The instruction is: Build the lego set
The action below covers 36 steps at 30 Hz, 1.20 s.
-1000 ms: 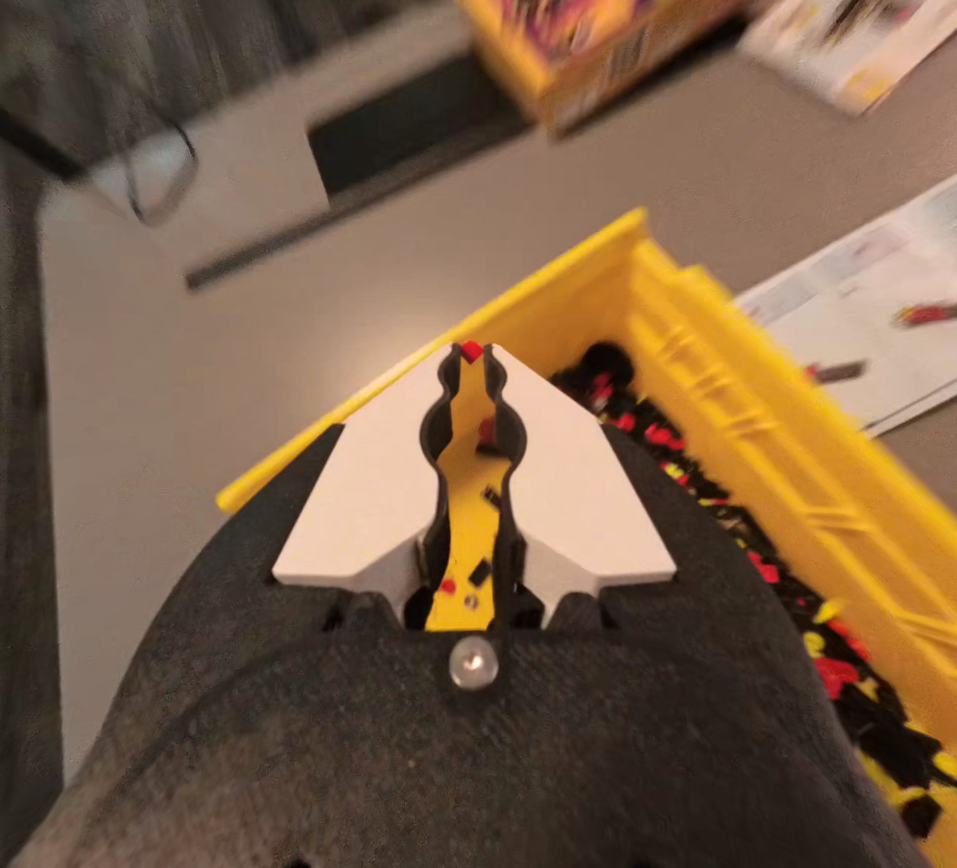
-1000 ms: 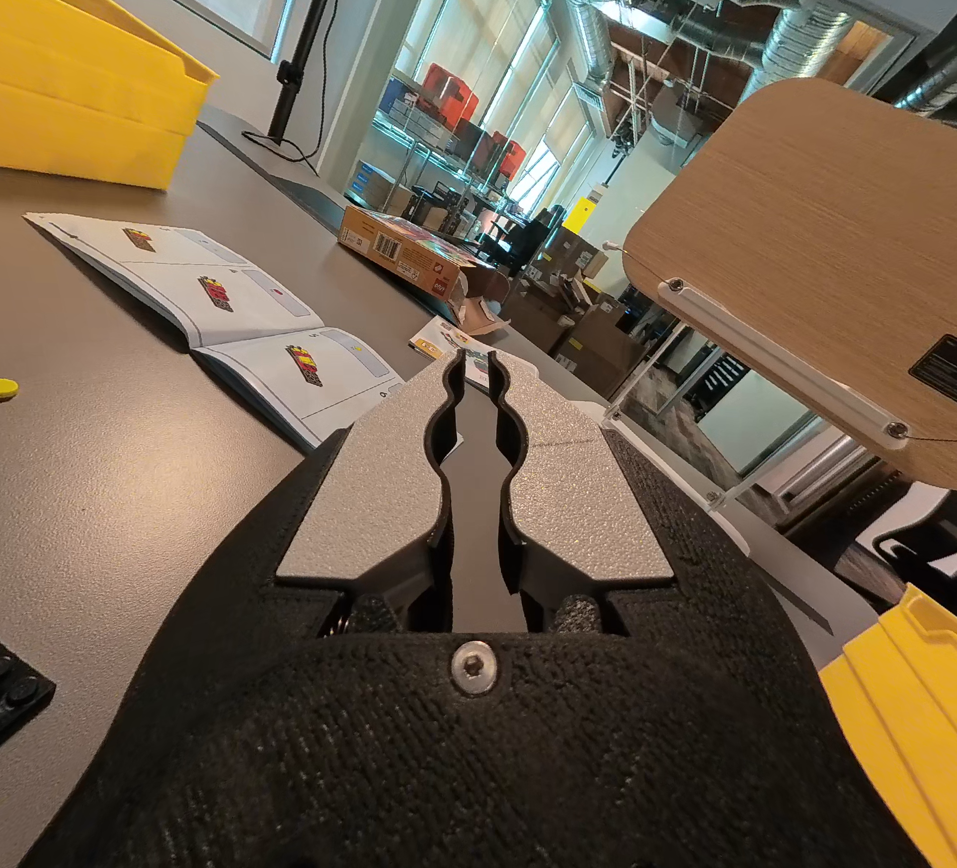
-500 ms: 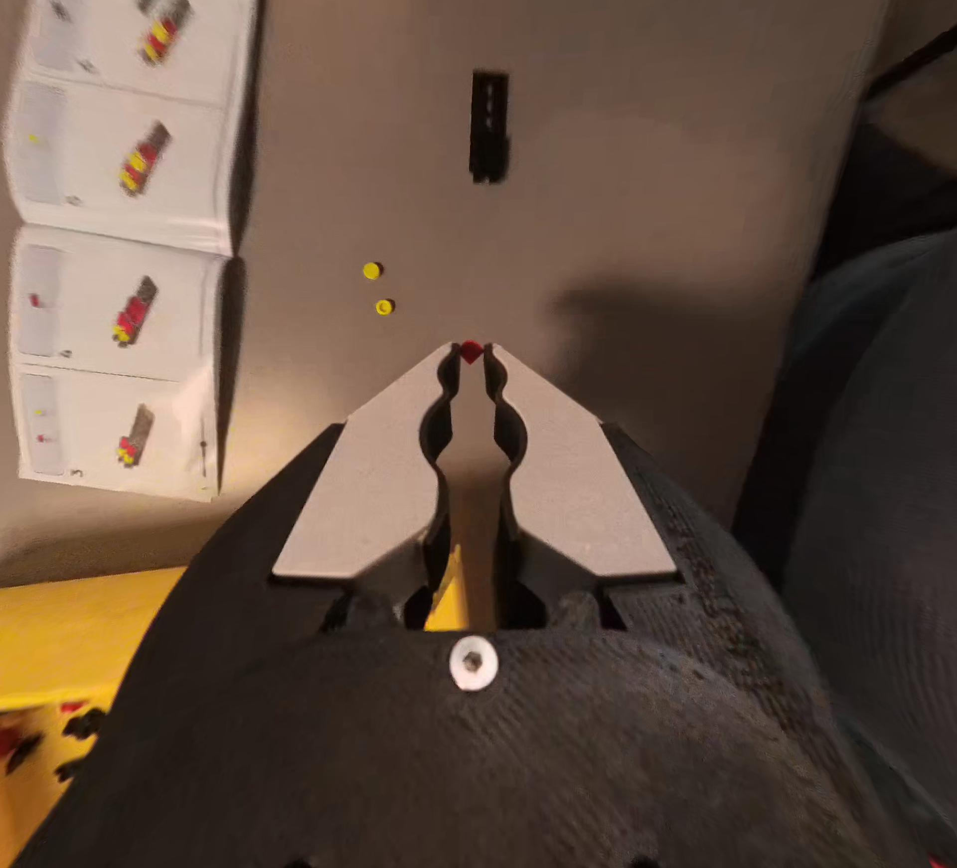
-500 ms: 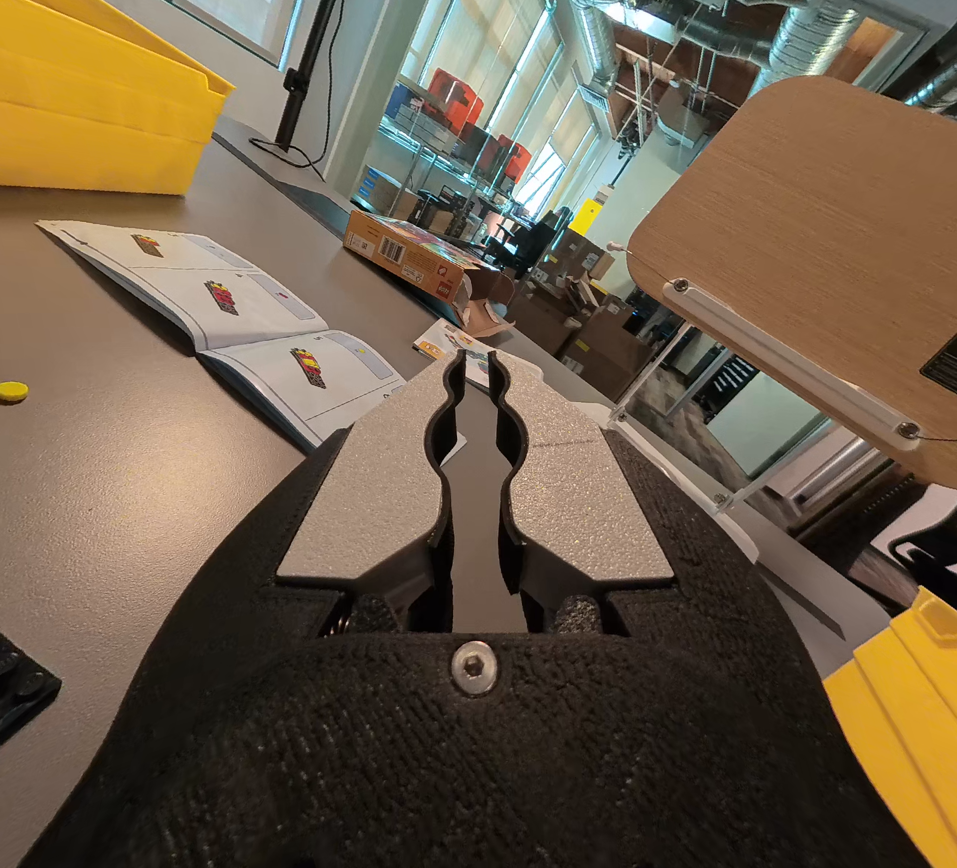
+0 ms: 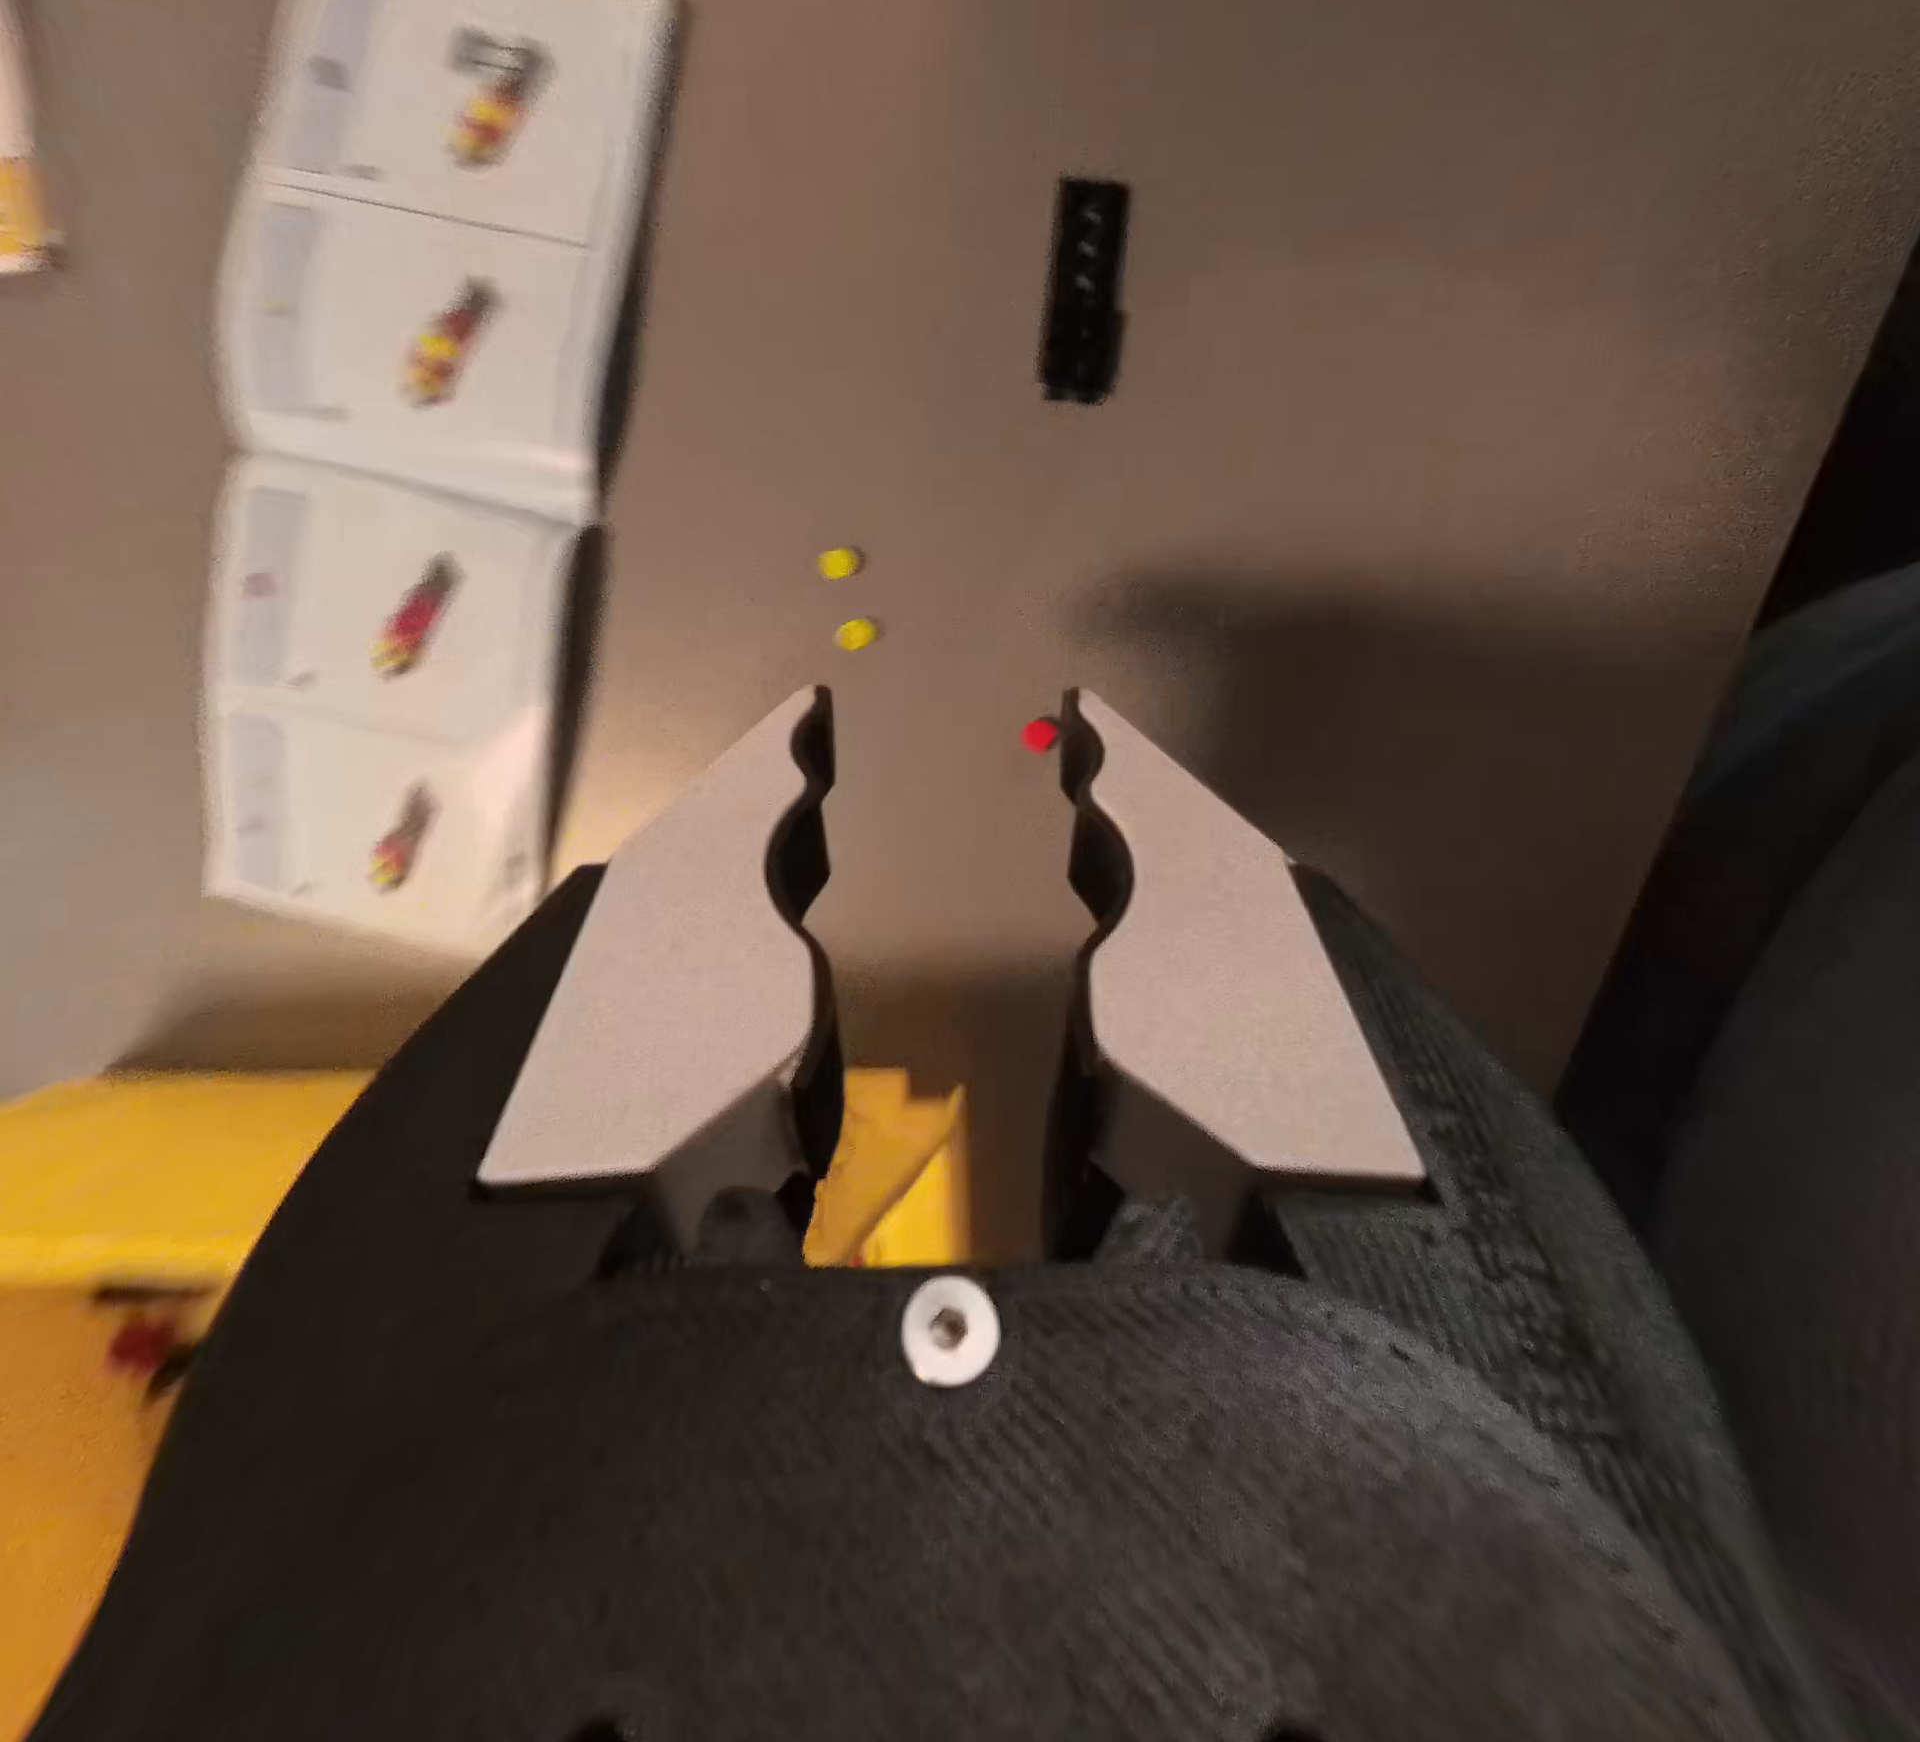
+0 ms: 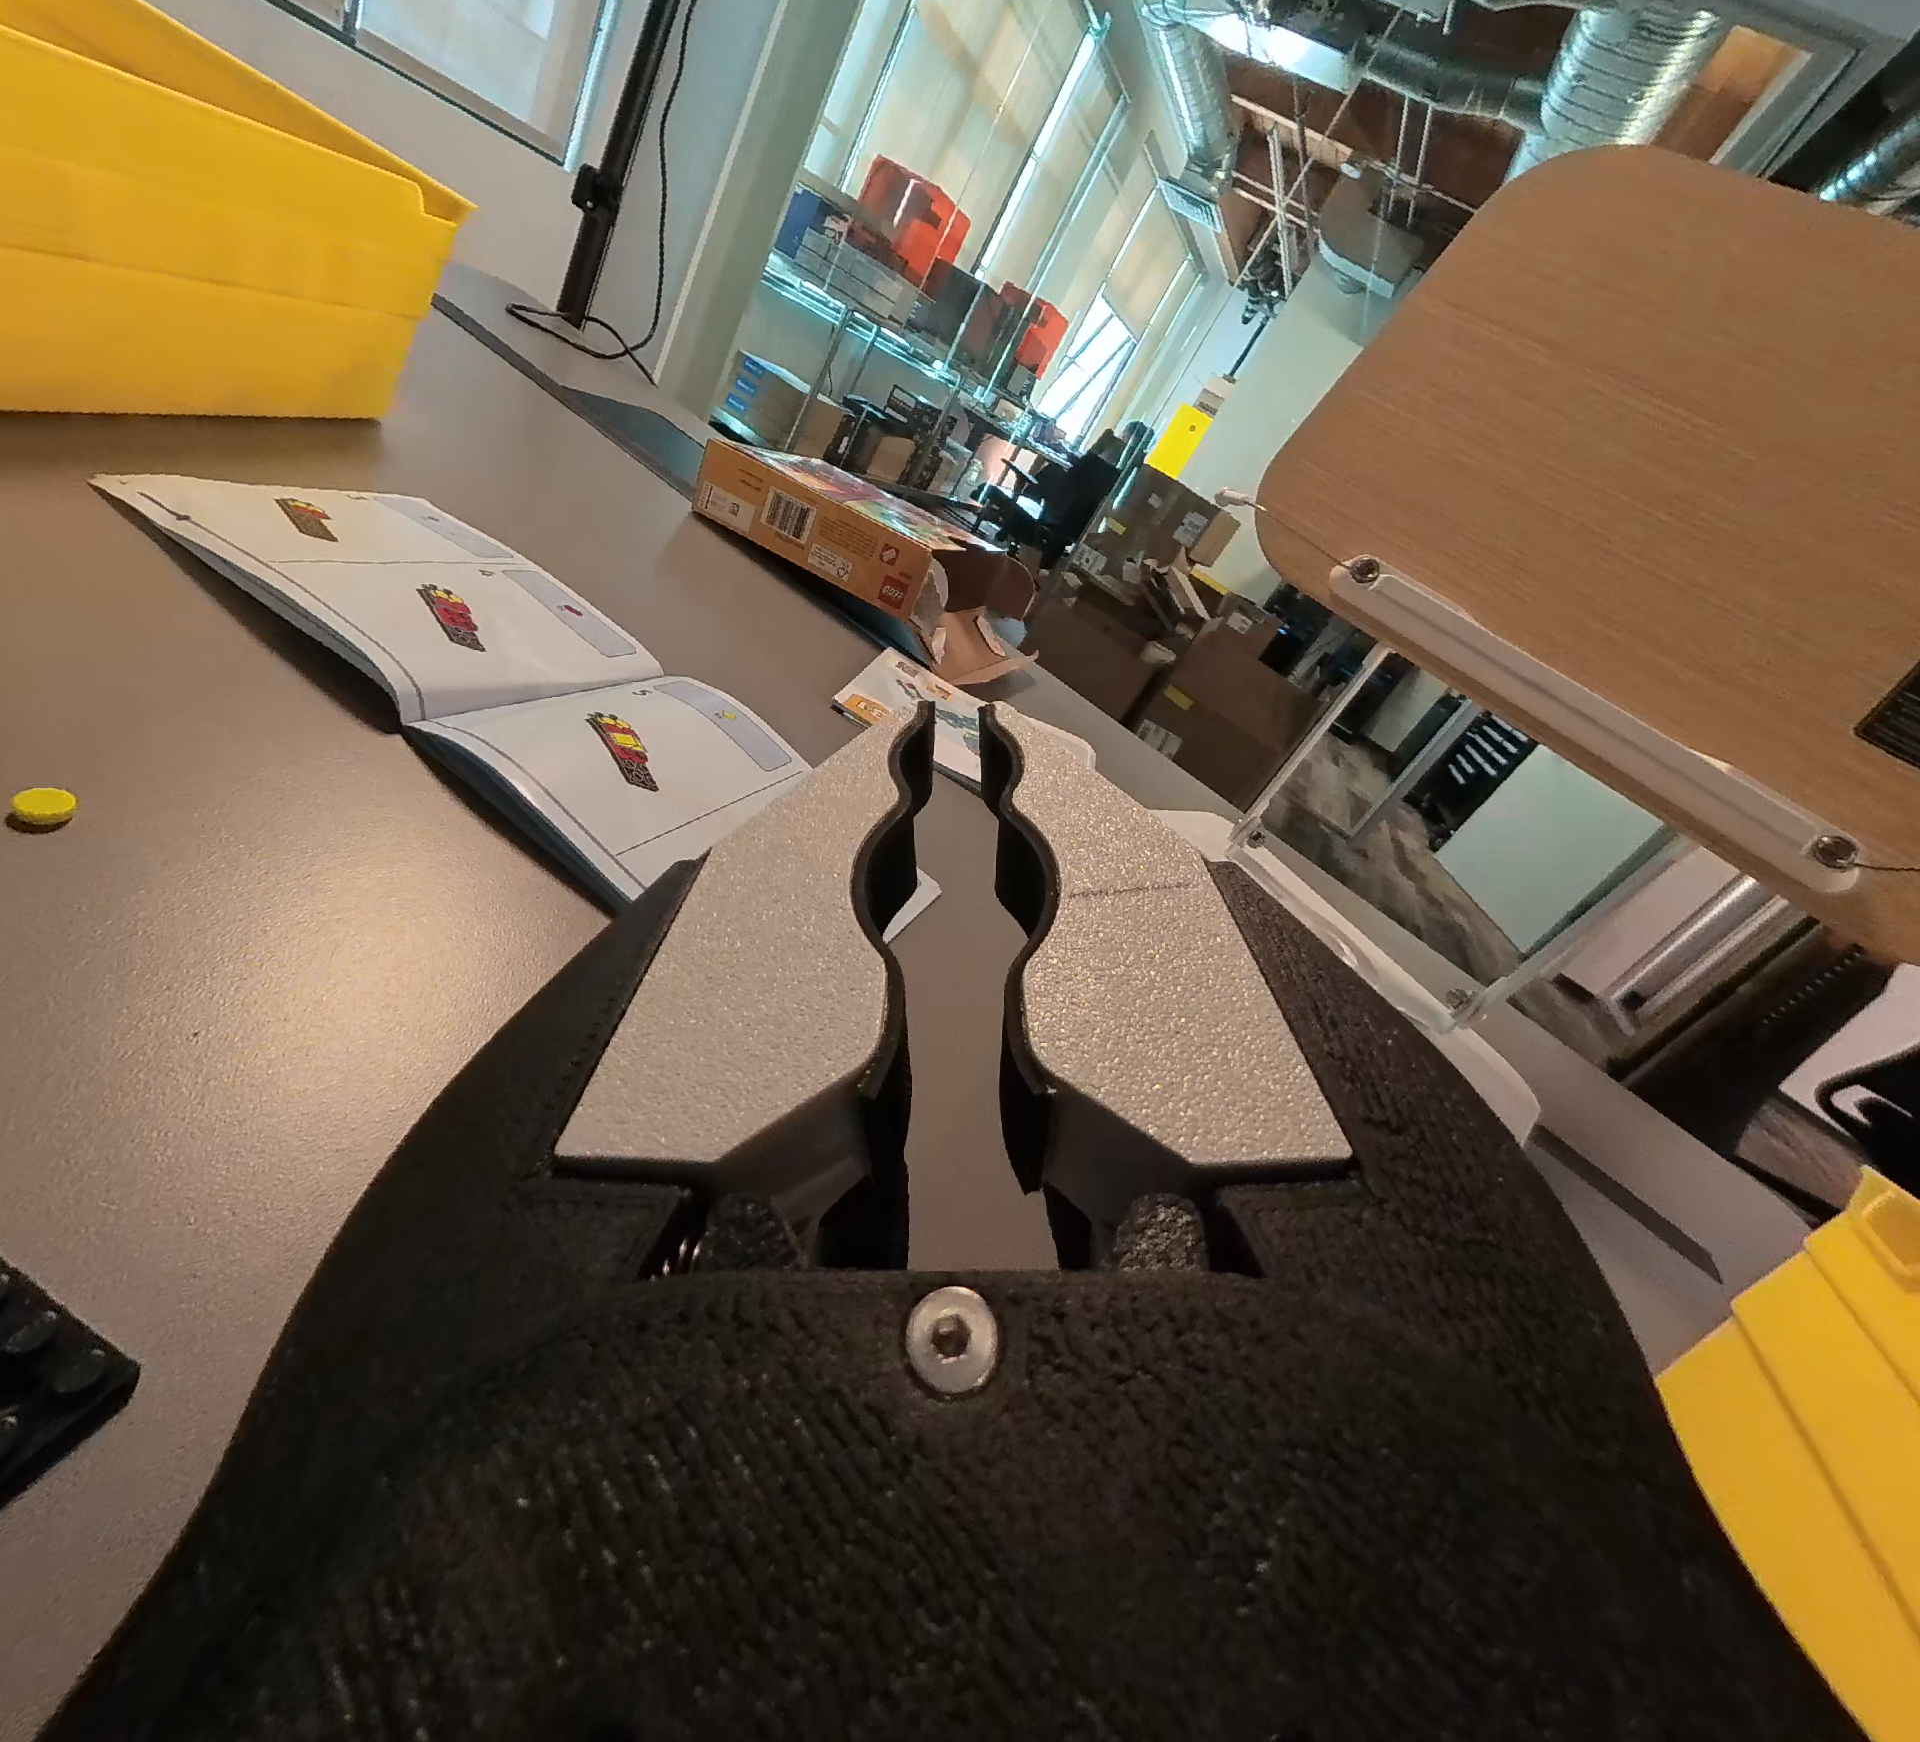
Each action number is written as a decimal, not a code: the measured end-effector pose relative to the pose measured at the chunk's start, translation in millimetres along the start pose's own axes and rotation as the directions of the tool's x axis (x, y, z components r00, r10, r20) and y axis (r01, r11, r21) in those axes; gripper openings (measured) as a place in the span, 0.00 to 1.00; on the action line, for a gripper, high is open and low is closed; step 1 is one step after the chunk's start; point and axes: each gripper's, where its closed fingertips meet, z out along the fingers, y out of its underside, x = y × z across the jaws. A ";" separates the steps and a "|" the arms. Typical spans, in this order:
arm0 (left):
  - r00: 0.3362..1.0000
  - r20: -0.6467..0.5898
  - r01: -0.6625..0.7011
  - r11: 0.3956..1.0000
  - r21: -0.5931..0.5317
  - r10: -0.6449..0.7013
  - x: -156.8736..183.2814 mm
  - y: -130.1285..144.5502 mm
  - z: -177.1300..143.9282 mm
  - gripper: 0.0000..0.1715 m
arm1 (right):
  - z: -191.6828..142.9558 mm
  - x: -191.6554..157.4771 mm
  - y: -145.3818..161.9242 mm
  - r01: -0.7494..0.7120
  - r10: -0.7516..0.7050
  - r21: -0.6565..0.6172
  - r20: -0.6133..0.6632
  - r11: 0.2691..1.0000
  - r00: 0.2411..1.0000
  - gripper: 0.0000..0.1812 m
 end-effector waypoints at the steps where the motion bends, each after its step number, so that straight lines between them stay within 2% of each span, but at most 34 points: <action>1: 0.998 0.038 0.042 0.998 0.037 -0.043 -16.1 0.3 -19.2 0.23 | 0.1 -0.1 0.1 0.001 -0.001 -0.001 0.000 1.000 1.000 0.04; 4: 0.959 0.170 0.211 0.973 0.097 -0.225 -78.1 24.2 -70.5 0.19 | 1.1 -1.5 0.3 0.009 -0.009 -0.003 0.003 1.000 1.000 0.03; 6: 0.920 0.172 0.356 0.934 0.015 -0.353 -103.5 63.9 -84.0 0.17 | 1.5 -2.6 0.3 0.015 -0.015 -0.004 0.005 1.000 1.000 0.03; 11: 0.789 0.142 0.614 0.759 -0.218 -0.598 -126.7 162.4 -68.2 0.16 | 1.7 -3.0 0.5 0.017 -0.017 -0.005 0.006 1.000 1.000 0.04; 13: 0.730 0.132 0.679 0.690 -0.251 -0.671 -131.2 185.8 -60.8 0.16 | 1.8 -3.4 0.4 0.018 -0.018 -0.005 0.008 1.000 1.000 0.04; 17: 0.642 0.061 0.753 0.614 -0.236 -0.764 -134.1 199.0 -50.7 0.08 | 1.6 -3.5 0.3 0.019 -0.019 -0.004 0.009 1.000 1.000 0.03; 22: 0.603 0.083 0.772 0.554 -0.312 -0.793 -124.3 222.0 -41.0 0.12 | 1.6 -3.2 0.4 0.018 -0.018 -0.004 0.009 1.000 1.000 0.04; 28: 0.613 0.121 0.778 0.570 -0.266 -0.780 -133.8 223.2 -40.3 0.12 | 1.9 -3.5 0.5 0.021 -0.021 -0.005 0.009 1.000 1.000 0.04; 36: 0.652 0.170 0.750 0.594 -0.291 -0.739 -132.9 227.7 -36.9 0.06 | 1.7 -3.4 0.5 0.022 -0.022 -0.006 0.009 1.000 1.000 0.04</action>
